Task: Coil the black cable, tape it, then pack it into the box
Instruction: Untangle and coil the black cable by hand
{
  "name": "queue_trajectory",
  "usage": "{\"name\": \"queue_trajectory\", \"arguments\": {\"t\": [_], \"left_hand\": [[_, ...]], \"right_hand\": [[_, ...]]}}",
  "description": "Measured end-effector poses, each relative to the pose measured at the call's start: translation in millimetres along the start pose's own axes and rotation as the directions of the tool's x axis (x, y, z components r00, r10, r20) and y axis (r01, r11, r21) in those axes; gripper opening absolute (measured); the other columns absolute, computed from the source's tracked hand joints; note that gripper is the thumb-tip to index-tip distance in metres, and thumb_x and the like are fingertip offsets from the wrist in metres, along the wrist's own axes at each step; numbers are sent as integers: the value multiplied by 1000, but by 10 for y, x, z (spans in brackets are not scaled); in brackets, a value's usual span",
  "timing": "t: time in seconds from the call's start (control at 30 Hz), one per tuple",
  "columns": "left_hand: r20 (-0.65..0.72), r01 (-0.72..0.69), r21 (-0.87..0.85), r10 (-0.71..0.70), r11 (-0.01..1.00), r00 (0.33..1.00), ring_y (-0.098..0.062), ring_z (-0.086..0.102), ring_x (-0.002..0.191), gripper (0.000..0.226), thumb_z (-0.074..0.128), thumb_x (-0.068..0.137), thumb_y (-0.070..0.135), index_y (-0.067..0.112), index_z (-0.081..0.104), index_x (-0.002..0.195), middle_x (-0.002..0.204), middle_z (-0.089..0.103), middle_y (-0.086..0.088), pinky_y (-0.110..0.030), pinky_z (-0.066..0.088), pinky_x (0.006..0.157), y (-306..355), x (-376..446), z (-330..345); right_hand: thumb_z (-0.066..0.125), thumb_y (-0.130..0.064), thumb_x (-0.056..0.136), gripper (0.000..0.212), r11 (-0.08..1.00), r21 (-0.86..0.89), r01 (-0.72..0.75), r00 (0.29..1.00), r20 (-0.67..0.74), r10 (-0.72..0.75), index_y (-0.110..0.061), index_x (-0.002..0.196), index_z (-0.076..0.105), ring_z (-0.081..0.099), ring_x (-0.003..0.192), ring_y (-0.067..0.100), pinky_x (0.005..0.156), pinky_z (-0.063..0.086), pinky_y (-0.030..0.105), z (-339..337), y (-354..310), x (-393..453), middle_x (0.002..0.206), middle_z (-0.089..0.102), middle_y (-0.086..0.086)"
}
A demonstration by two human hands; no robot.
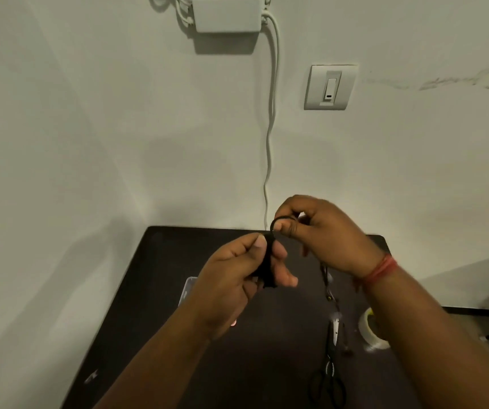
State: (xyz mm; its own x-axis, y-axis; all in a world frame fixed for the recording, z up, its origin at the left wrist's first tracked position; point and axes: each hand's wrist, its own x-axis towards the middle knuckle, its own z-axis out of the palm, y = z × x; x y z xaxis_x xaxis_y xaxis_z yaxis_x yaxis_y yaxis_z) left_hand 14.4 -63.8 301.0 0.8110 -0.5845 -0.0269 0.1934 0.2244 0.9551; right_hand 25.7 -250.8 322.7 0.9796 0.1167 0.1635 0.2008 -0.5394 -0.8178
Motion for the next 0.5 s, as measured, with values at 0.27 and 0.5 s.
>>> {"name": "queue_trajectory", "arguments": {"t": [0.27, 0.5], "left_hand": [[-125, -234, -311, 205, 921, 971, -28, 74, 90, 32, 35, 103, 17, 4, 63, 96, 79, 75, -10, -38, 58, 90, 330, 223, 7], [-255, -97, 178, 141, 979, 956, -23, 74, 95, 33, 35, 106, 20, 10, 65, 97, 88, 78, -6, -37, 56, 94, 2, 447, -187]], "right_hand": [[60, -32, 93, 8, 995, -79, -53, 988, 143, 64, -27, 88, 56, 61, 62, 8, 60, 51, 28, 652, 220, -391, 68, 62, -4], [52, -34, 96, 10, 941, -314, 127, 992, 18, -128, -25, 98, 56, 57, 68, 8, 61, 48, 33, 481, -120, -493, 79, 61, -11]]}}
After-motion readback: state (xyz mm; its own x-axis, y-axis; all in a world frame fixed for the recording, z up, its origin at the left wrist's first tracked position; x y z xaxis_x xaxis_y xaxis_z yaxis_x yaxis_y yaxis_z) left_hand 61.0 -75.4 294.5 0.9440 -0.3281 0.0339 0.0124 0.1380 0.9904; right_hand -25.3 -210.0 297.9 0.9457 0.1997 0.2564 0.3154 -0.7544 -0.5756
